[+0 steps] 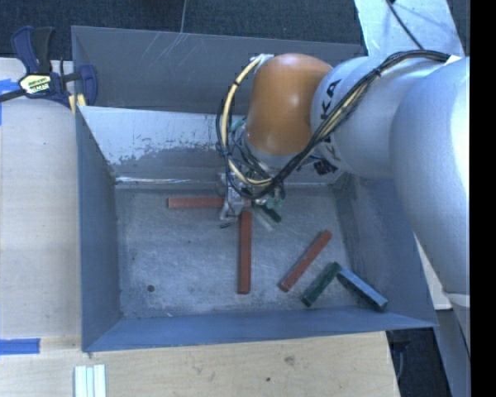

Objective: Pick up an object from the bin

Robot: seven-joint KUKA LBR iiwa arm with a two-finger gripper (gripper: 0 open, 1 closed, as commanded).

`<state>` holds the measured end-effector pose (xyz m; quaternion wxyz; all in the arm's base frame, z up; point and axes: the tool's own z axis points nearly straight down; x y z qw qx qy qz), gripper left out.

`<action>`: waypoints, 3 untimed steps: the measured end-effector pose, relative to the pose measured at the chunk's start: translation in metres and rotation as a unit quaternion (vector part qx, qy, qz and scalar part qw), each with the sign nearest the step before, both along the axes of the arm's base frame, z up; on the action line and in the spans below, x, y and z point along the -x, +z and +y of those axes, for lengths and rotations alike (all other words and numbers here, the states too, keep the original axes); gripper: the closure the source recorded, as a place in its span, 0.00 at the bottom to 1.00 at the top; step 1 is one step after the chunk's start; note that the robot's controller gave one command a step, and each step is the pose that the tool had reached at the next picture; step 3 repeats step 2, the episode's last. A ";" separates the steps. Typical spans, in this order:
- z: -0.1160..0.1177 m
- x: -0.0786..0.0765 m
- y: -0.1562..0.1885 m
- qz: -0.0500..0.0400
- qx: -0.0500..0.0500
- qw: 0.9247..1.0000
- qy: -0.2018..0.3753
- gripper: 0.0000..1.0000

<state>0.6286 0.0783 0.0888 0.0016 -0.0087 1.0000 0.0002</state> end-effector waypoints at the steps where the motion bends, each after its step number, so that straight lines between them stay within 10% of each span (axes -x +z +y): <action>1: 0.000 -0.002 0.057 -0.002 0.000 1.000 -0.001 1.00; 3: -0.001 -0.001 0.084 -0.001 0.000 1.000 -0.001 1.00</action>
Offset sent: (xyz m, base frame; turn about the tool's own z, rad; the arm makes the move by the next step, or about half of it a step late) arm 0.0001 -0.0001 0.0828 0.0000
